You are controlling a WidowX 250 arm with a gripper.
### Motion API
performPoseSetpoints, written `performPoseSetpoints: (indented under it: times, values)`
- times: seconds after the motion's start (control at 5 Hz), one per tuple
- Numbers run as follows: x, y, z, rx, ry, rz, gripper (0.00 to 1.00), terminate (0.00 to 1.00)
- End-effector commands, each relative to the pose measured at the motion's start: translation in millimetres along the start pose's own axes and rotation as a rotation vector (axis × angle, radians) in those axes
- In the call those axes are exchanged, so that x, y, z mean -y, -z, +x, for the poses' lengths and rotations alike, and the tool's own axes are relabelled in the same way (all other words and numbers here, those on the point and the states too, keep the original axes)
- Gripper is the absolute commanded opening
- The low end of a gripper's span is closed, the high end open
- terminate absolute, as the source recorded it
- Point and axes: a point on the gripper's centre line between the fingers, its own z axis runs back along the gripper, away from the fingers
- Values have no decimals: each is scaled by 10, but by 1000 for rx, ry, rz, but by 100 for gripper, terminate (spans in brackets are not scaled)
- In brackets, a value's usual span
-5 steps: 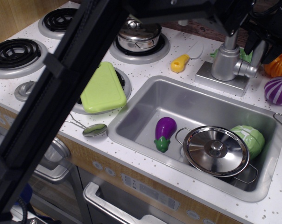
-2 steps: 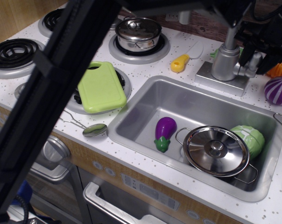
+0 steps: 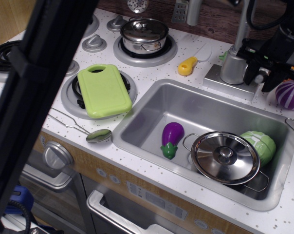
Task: Turn lever vertical to front
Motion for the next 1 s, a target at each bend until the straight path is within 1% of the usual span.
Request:
performPoseSetpoints:
  times: [0.0,0.2,0.4,0.6,0.8]
  values:
    - [-16,-286,49,95,-36,-80,0,0]
    - [-20,-184,54,100,-32,-99,0,0]
    - [-20,-134,59,96,-27,-107,0,0]
    - [-38,-226,81,52,2,-116,100,0]
    - [-55,-377,81,-44,65,-101,100,100]
